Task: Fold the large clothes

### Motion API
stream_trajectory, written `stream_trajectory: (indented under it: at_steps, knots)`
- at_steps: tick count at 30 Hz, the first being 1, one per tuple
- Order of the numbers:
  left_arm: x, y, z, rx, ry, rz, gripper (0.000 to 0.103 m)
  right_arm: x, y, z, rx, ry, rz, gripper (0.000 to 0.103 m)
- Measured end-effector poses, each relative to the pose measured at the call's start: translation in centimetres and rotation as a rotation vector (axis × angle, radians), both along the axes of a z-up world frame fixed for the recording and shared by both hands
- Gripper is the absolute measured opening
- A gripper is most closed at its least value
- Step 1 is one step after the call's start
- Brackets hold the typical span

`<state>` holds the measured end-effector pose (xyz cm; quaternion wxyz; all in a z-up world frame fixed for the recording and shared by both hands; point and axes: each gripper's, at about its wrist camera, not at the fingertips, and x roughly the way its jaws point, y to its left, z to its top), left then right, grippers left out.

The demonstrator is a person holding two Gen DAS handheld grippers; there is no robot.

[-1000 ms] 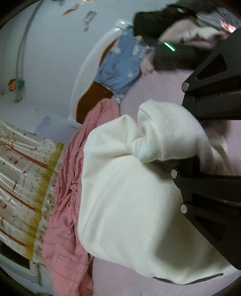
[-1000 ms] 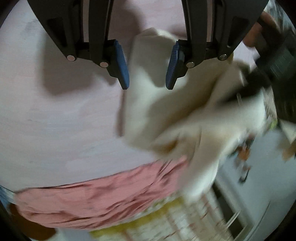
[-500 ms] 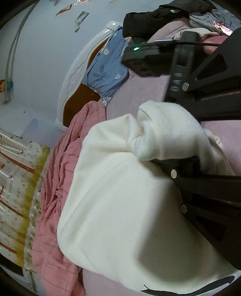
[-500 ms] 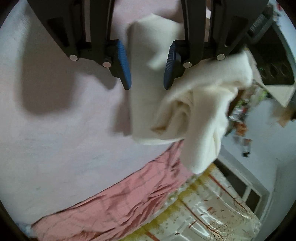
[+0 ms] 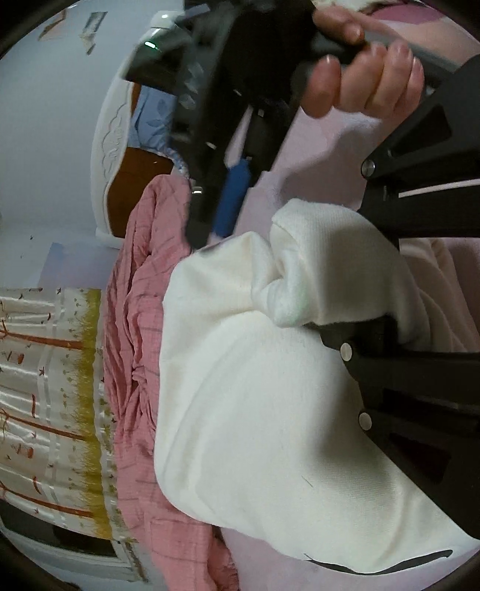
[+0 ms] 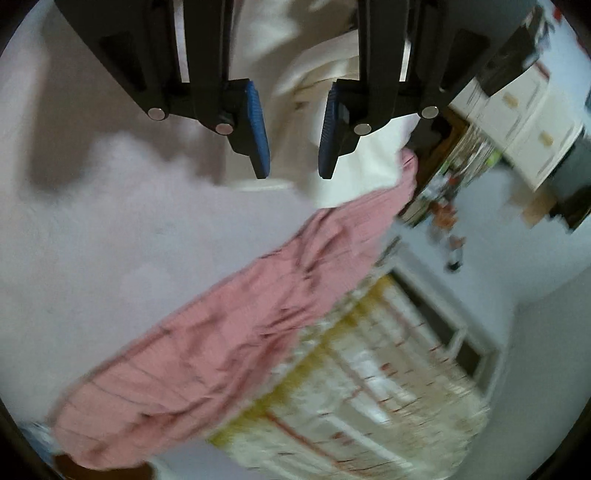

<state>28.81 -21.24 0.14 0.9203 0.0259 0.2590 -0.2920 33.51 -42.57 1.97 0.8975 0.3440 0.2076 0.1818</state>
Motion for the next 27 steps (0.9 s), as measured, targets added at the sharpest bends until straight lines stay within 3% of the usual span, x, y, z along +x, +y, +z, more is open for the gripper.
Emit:
stream_trajectory:
  at_steps: [2, 3, 5, 7, 8, 14, 18, 21, 22, 24, 27]
  knots:
    - [-0.6, 0.0, 0.1, 0.023, -0.017, -0.016, 0.023, -0.1, 1.2, 0.9, -0.039, -0.026, 0.070, 0.031]
    - [-1.2, 0.2, 0.4, 0.030, -0.023, -0.033, 0.031, 0.0, 2.2, 1.1, -0.094, -0.011, 0.076, 0.031]
    - [-2.4, 1.1, 0.9, 0.038, -0.022, -0.069, 0.057, 0.8, 3.6, 0.6, -0.201, 0.057, 0.043, 0.031]
    - [-3.9, 2.6, 1.2, 0.015, -0.005, -0.097, 0.088, 1.7, 4.0, -0.5, -0.216, 0.100, 0.045, 0.031]
    - [-4.8, 3.6, 1.3, -0.024, 0.002, -0.132, 0.090, 1.9, 3.9, -0.8, -0.207, 0.115, 0.039, 0.031]
    - [-6.8, 8.3, 3.1, -0.080, 0.010, -0.079, 0.094, 1.3, 3.4, -1.0, -0.241, 0.128, -0.007, 0.032]
    - [-3.7, 11.6, 4.0, -0.090, 0.029, 0.091, 0.094, -0.5, 3.7, -0.2, -0.282, 0.091, -0.023, 0.032]
    - [-0.7, 13.2, 3.5, -0.072, 0.066, 0.159, 0.093, -2.0, 4.7, 1.1, -0.344, 0.063, -0.003, 0.032]
    - [0.4, 13.3, 2.9, -0.071, 0.094, 0.148, 0.093, -2.6, 5.2, 1.5, -0.357, 0.064, 0.007, 0.034]
    - [2.2, 13.3, 1.1, -0.067, 0.195, 0.163, 0.089, -3.8, 6.1, 2.3, -0.381, 0.071, 0.029, 0.054]
    - [1.2, 13.4, 0.8, -0.093, 0.126, 0.159, 0.089, -5.8, 8.3, 3.2, -0.473, 0.057, 0.067, 0.055]
